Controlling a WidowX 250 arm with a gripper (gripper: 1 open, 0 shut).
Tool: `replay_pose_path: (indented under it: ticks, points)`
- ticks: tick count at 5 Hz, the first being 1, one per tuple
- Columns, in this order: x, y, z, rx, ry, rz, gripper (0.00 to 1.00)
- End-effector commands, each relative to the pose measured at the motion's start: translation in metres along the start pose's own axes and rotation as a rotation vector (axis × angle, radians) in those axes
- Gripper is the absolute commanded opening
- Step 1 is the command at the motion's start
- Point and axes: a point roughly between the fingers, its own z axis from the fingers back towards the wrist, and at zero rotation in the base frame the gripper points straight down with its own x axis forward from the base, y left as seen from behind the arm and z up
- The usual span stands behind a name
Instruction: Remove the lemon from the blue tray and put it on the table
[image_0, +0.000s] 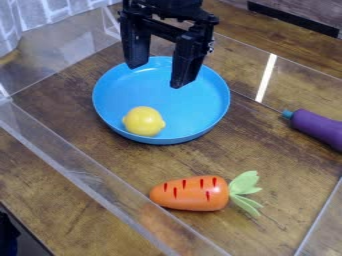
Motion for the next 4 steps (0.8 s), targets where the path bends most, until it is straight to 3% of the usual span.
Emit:
replay_pose_path:
  ticks: [1, 2, 4]
  points:
    - [0.005, 0.000, -0.018, -0.004, 0.016, 0.026, 1.00]
    - [0.005, -0.007, -0.035, -0.012, 0.021, 0.072, 1.00]
    - [0.000, -0.009, -0.016, -0.034, 0.006, 0.138, 1.00]
